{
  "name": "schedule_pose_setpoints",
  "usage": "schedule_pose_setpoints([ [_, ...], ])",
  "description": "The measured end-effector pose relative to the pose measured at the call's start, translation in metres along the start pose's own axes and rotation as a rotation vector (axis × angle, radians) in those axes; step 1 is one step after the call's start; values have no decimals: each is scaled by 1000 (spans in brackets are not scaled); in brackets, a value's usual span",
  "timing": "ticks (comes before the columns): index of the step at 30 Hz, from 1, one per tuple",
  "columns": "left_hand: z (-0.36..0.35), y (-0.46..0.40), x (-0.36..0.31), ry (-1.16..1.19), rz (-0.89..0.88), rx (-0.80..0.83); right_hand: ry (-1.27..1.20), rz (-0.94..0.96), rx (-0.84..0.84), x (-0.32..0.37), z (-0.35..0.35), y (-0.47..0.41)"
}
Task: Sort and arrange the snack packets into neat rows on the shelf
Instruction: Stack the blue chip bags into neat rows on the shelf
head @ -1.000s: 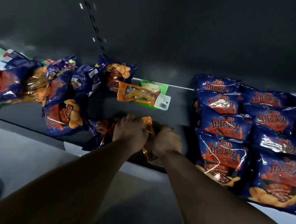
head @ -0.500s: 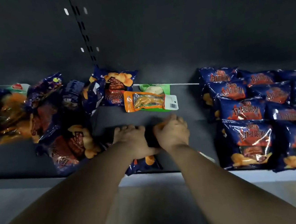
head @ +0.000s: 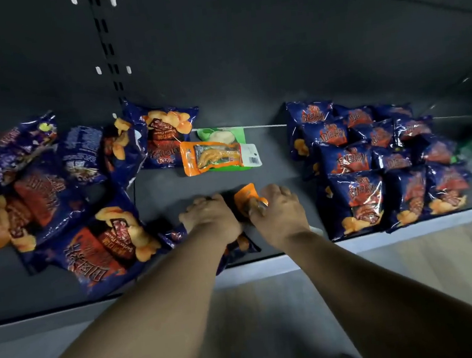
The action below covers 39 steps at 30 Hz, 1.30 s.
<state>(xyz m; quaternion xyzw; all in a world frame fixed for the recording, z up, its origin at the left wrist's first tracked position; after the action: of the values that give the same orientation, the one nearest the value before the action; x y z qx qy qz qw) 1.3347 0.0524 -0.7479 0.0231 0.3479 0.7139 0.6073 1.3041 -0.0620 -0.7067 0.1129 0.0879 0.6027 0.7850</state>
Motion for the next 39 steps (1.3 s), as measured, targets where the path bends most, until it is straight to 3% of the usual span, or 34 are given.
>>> schedule_pose_setpoints([
  [3,3,1,-1,4,-28,-70,12,60,16,3,7,-4],
  [10,18,4,12,85,-64,-133,43,-79,101,-18,-6,-21],
  [15,27,7,5,201,-33,-253,98,-10,140,-20,-14,-27],
  [22,28,20,-6,182,-51,-426,6,39,224,-25,-27,-31],
  [30,39,17,4,239,1,-458,-177,73,175,-13,-36,-28],
  [33,50,16,12,415,58,-487,-246,71,181,-8,-36,-28],
  [37,62,13,13,924,173,-524,-287,126,223,15,-35,-24],
  [39,64,11,12,1066,171,-530,-345,204,267,32,-37,-15],
])
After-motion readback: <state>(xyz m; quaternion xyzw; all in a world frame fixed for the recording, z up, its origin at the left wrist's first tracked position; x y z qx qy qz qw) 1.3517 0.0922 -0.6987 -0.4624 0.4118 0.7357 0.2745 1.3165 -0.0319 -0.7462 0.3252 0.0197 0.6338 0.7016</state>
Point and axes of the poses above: each hand's wrist, its own y-axis away from the middle knuckle, its own z-axis out of the back of the hand, x = y × z, the point moved 2 cm from there along -y, towards the middle knuckle, and after that the axes turned 15 degrees about y, right-handed, at the moved point
